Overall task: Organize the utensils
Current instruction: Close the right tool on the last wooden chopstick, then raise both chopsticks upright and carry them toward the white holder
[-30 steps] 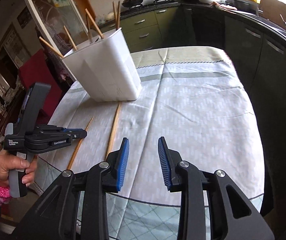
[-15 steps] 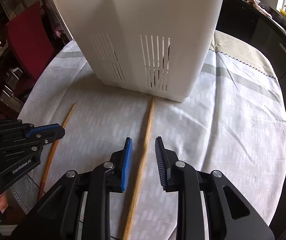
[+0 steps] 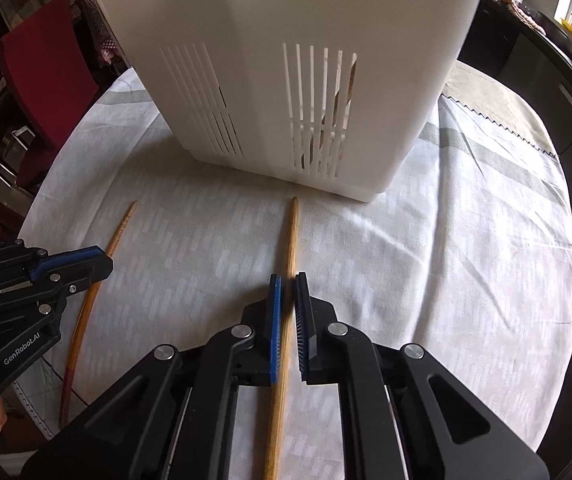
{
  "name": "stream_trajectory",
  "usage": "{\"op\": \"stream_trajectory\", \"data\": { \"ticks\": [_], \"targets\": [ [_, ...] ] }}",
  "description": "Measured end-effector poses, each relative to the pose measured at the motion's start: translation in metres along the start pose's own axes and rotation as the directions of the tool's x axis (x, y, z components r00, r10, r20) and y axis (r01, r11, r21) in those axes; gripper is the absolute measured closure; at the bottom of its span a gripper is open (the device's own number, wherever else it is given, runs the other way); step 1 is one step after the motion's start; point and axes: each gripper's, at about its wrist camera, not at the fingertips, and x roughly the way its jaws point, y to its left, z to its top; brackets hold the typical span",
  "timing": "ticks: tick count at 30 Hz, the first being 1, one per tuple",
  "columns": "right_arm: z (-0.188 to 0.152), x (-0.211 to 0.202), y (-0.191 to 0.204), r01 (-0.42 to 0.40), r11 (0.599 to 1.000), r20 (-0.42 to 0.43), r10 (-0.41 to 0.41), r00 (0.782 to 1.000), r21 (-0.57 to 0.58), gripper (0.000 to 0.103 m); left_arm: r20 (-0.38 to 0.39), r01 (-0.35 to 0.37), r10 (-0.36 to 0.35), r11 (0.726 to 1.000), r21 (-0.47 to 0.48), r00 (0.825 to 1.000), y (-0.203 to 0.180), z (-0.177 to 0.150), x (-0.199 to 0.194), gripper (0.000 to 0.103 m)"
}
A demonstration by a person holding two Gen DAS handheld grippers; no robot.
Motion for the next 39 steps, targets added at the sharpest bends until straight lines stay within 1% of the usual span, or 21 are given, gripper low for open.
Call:
{"op": "stream_trajectory", "data": {
  "ticks": [5,7,11,15,19,21,25,29,31,35,39],
  "targets": [
    [-0.015,-0.009,-0.014,-0.018,0.999,0.014,0.018,1.000,0.026,0.096,0.000,0.009,-0.009,1.000,-0.009,1.000,0.001,0.000,0.000,0.097],
    [-0.019,-0.018,-0.019,-0.029,0.999,0.035,0.028,0.999,0.038,0.096,-0.006,0.027,-0.027,0.999,-0.022,1.000,0.003,0.001,-0.001,0.097],
    [-0.023,-0.046,-0.031,-0.057,0.997,0.102,0.051,0.993,0.060,0.096,0.016,0.040,-0.039,0.999,-0.022,0.999,0.006,0.004,-0.014,0.097],
    [-0.030,-0.083,-0.041,-0.085,0.994,0.191,0.069,0.979,0.075,0.096,0.053,0.050,-0.049,0.999,-0.013,0.997,0.005,0.004,-0.037,0.097],
    [-0.035,-0.126,-0.050,-0.100,0.992,0.290,0.073,0.954,0.081,0.096,0.103,0.056,-0.056,0.998,0.002,0.993,0.004,0.002,-0.064,0.097],
    [-0.035,-0.142,-0.045,-0.105,0.991,0.332,0.073,0.941,0.080,0.096,0.135,0.057,-0.058,0.998,0.013,0.989,0.002,-0.001,-0.079,0.097],
    [-0.047,-0.173,-0.050,-0.108,0.991,0.401,0.069,0.914,0.074,0.096,0.194,0.065,-0.069,0.998,0.026,0.979,-0.002,-0.006,-0.106,0.097],
    [-0.055,-0.191,-0.048,-0.096,0.993,0.438,0.057,0.897,0.069,0.096,0.252,0.065,-0.075,0.997,0.048,0.965,-0.005,-0.013,-0.133,0.097],
    [-0.060,-0.202,-0.049,-0.093,0.994,0.445,0.056,0.894,0.063,0.096,0.283,0.063,-0.077,0.996,0.059,0.956,-0.008,-0.015,-0.146,0.097],
    [-0.064,-0.203,-0.045,-0.092,0.994,0.449,0.057,0.892,0.056,0.096,0.333,0.050,-0.076,0.995,0.087,0.940,-0.015,-0.021,-0.165,0.097],
    [-0.068,-0.203,-0.044,-0.093,0.994,0.452,0.060,0.890,0.051,0.096,0.337,0.049,-0.083,0.993,0.108,0.938,-0.021,-0.024,-0.172,0.097]
  ]
}}
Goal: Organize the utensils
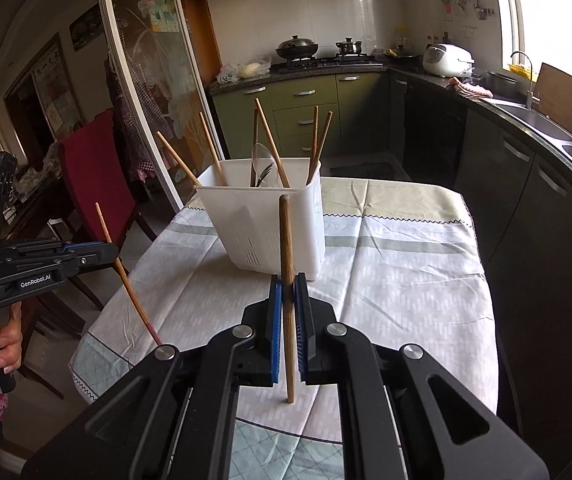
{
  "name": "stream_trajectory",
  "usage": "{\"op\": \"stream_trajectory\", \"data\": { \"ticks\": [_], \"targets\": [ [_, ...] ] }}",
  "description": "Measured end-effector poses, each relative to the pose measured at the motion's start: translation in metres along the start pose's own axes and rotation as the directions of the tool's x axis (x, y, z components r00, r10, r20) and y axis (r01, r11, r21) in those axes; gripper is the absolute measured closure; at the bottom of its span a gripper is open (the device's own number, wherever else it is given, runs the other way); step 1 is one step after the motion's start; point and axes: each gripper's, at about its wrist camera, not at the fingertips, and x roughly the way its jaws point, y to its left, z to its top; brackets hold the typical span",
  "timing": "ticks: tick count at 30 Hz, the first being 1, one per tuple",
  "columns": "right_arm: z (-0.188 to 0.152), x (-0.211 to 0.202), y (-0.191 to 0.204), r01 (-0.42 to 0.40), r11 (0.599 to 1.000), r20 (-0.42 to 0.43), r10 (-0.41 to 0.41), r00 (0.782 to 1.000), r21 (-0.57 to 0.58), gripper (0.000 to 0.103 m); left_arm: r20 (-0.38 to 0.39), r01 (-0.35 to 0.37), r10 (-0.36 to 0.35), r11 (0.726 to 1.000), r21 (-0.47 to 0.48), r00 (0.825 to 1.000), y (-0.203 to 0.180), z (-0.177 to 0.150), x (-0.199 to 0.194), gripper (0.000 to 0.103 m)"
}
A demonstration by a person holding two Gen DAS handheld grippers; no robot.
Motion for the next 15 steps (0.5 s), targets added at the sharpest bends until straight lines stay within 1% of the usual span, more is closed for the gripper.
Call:
{"op": "stream_trajectory", "data": {
  "ticks": [15],
  "targets": [
    [-0.0049,-0.0031,0.0003,-0.010,1.000,0.005,0.010,1.000,-0.005,0.096,0.029,-0.035,0.034,0.999,0.037,0.999,-0.0083,-0.0059,-0.0010,0.097]
  ]
}}
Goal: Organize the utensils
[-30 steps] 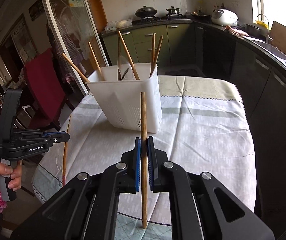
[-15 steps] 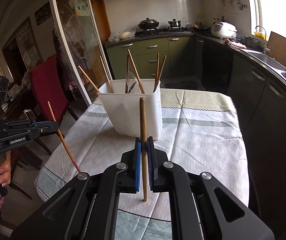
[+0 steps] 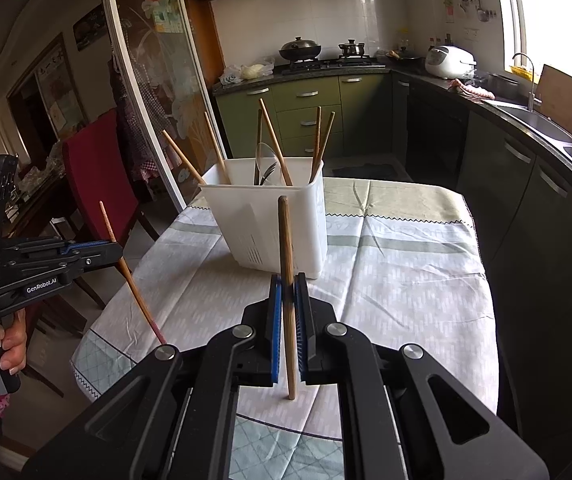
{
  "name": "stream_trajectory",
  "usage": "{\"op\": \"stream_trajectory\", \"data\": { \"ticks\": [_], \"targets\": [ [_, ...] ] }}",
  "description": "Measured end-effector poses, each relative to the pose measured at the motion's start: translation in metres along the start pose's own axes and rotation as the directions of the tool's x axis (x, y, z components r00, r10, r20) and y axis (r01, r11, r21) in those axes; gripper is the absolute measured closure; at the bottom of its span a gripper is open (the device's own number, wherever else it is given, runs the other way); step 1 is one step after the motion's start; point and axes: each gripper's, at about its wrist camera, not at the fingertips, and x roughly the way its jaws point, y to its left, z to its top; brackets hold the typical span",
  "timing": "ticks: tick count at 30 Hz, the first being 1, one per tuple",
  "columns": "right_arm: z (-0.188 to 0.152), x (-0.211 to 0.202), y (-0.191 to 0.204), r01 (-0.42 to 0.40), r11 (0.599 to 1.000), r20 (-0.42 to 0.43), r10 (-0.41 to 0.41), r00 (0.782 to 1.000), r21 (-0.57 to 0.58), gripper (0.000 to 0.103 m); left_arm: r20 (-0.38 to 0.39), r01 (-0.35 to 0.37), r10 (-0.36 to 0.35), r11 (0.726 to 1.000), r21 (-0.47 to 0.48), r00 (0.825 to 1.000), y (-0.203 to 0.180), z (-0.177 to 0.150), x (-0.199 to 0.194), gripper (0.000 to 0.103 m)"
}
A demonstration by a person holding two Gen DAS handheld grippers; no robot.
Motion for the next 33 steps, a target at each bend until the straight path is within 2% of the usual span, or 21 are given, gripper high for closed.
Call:
{"op": "stream_trajectory", "data": {
  "ticks": [12,19,26,33],
  "targets": [
    [0.000,-0.012,0.003,0.005,1.000,0.016,-0.005,1.000,-0.003,0.096,0.034,-0.003,0.003,1.000,0.018,0.999,-0.005,-0.003,-0.014,0.097],
    [0.012,-0.028,0.010,0.001,1.000,0.046,0.000,0.999,-0.026,0.096,0.065,0.009,-0.011,1.000,0.029,0.998,-0.009,0.009,-0.031,0.097],
    [0.047,-0.051,0.021,-0.008,0.998,0.097,0.014,0.995,-0.065,0.096,0.098,0.048,-0.053,0.997,0.054,0.994,-0.021,0.046,-0.059,0.097],
    [0.100,-0.069,0.030,-0.025,0.996,0.147,0.037,0.988,-0.082,0.096,0.184,0.040,-0.054,0.996,0.081,0.981,-0.035,0.099,-0.091,0.097]
  ]
}}
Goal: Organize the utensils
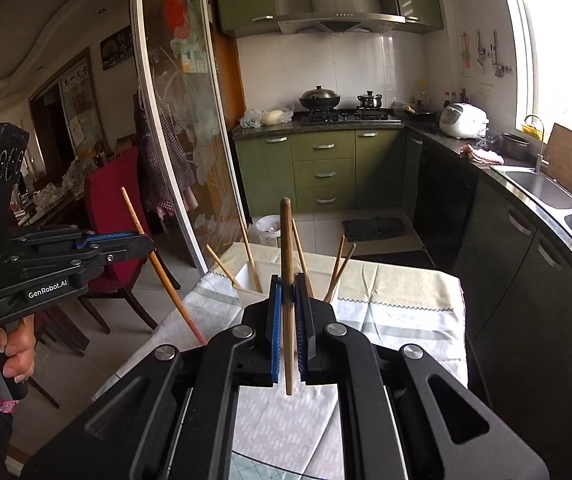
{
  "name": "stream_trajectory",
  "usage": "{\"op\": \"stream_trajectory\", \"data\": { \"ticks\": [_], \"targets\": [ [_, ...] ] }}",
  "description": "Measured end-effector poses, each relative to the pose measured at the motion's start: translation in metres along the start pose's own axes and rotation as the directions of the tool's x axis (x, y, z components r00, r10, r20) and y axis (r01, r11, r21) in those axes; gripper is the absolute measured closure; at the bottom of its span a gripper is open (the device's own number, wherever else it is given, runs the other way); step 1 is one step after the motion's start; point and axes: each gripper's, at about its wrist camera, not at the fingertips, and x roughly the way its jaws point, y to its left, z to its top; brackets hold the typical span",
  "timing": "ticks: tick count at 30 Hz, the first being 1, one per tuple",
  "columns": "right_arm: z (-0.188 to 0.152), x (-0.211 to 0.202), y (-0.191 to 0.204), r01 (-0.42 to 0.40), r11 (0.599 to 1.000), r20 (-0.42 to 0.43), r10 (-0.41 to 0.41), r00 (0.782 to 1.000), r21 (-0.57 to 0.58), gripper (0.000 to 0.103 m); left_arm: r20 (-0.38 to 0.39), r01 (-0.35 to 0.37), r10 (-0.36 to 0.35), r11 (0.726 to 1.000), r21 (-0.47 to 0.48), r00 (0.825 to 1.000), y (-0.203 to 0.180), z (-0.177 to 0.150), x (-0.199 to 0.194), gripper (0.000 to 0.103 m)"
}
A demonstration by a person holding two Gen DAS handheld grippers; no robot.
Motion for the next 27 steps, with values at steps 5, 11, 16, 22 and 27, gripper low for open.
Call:
{"op": "stream_trajectory", "data": {
  "ticks": [5,11,16,22,27],
  "targets": [
    [0.047,0.005,-0.004,0.001,1.000,0.043,-0.002,0.999,0.016,0.096,0.038,-0.006,0.006,1.000,0.009,0.999,-0.007,0.039,0.000,0.097],
    [0.098,0.030,-0.017,0.005,0.999,0.071,-0.008,0.997,0.051,0.096,0.062,-0.025,0.025,1.000,-0.006,0.998,-0.006,0.078,0.015,0.097],
    [0.116,0.063,-0.026,0.031,0.998,0.052,-0.034,0.998,0.053,0.096,0.045,-0.038,0.038,0.999,-0.013,0.998,-0.002,0.090,0.034,0.097],
    [0.106,0.106,-0.036,0.029,0.998,-0.005,-0.029,1.000,0.057,0.096,0.001,-0.023,0.023,1.000,-0.011,1.000,0.004,0.079,0.051,0.097],
    [0.084,0.135,-0.039,0.040,0.998,-0.066,-0.036,0.997,0.057,0.096,-0.032,-0.009,0.008,1.000,-0.015,0.999,0.011,0.063,0.057,0.097]
  ]
}}
